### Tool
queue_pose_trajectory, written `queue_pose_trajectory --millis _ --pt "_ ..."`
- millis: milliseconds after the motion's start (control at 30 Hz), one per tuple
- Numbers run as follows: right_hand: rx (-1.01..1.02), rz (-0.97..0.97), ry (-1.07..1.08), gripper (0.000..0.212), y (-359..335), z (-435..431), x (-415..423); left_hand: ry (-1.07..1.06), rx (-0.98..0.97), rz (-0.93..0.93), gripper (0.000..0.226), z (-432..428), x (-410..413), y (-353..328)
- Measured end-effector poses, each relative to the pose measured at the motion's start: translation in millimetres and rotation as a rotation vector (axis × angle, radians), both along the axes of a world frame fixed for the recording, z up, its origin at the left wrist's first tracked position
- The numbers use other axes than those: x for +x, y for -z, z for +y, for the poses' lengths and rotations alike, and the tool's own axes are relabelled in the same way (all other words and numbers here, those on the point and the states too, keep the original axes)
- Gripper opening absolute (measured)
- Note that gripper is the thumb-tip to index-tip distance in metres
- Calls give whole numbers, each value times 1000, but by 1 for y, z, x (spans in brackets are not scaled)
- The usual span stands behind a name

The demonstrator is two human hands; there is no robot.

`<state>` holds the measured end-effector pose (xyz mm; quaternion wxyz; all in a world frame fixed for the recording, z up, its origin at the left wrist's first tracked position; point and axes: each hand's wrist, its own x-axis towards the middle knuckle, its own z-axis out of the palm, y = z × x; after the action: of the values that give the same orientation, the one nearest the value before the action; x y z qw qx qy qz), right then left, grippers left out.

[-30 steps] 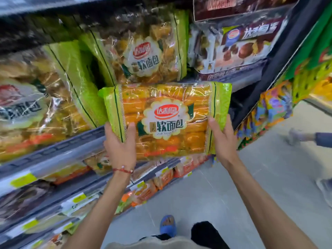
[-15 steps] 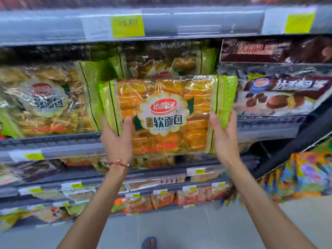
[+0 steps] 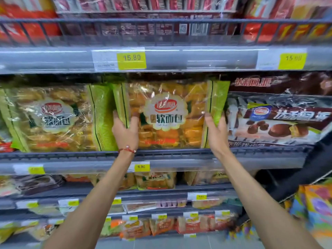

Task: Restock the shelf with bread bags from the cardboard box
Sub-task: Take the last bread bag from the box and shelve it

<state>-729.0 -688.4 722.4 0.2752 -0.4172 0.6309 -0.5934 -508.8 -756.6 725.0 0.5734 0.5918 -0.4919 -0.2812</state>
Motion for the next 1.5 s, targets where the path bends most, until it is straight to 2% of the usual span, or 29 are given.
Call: queue_pose_trajectory --millis 100,400,467,567,633,733,867,1100,1267,1333,1400,1500 --pt "69 -86 -20 71 11 -4 -4 35 5 11 78 -2 3 7" --pt "55 -42 52 70 14 -10 -7 20 49 12 56 -7 7 15" --pt "35 -30 85 64 13 -6 -5 9 56 -2 64 -3 7 14" --pt "-60 -4 142 33 4 0 -5 -6 52 9 52 1 6 5" --pt "-103 -7 139 27 -8 -1 -7 -3 -10 45 51 -3 7 -8" --pt "-57 10 111 38 -29 -9 -6 46 -70 88 67 -21 10 -26" --pt "-54 9 128 35 -36 -20 -4 50 -57 185 66 -32 8 -35" --pt "-28 53 87 81 -48 -22 1 55 -73 169 66 -30 8 -32" --pt "-56 20 73 62 -44 -21 1 99 -69 237 61 -28 4 -30" --pt "25 48 67 56 -35 -15 0 115 -85 182 62 -25 5 -28" --pt "122 105 43 66 -19 -6 -1 129 -103 74 68 -18 9 -22" --pt "188 200 -79 56 0 11 -9 209 37 -105 85 3 20 -1"
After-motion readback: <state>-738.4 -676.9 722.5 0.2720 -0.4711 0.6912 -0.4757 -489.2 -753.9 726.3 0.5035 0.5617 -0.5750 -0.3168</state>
